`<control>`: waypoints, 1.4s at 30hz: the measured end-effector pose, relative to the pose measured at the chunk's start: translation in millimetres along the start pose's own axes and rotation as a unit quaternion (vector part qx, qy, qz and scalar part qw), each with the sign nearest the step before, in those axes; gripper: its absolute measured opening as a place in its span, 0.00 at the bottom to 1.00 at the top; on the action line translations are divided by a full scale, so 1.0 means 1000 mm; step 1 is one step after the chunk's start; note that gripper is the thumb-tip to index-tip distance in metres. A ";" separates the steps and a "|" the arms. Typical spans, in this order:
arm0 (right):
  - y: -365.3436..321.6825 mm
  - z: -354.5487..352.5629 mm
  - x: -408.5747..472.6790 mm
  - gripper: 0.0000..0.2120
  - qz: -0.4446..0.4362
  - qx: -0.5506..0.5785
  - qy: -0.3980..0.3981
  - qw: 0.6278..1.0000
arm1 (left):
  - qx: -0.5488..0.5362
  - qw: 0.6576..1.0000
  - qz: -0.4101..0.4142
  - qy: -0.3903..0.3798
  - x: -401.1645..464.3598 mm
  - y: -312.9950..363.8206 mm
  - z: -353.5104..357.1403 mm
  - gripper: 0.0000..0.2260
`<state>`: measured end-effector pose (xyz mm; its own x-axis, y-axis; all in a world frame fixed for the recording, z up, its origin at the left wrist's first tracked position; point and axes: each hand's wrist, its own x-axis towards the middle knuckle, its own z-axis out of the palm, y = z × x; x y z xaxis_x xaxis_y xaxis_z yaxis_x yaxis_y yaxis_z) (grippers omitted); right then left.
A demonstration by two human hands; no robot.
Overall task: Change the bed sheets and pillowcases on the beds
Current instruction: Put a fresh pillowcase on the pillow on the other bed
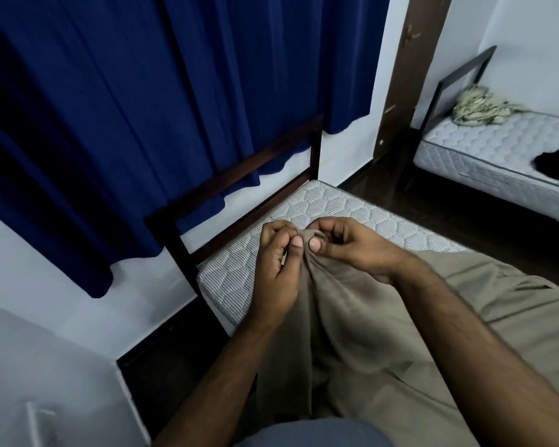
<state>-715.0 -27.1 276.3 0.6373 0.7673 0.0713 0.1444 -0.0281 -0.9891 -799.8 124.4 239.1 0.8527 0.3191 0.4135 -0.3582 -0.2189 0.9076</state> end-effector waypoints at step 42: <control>-0.032 0.032 0.042 0.16 -0.096 0.003 0.122 0.988 | 0.333 0.934 -0.072 -0.104 0.016 0.041 -0.093 0.08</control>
<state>-717.3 26.6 307.2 0.7627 0.5803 0.2854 0.2764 0.1065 -0.9551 -835.9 206.3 289.8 0.9541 0.2191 0.2040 0.0240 -0.7351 0.6775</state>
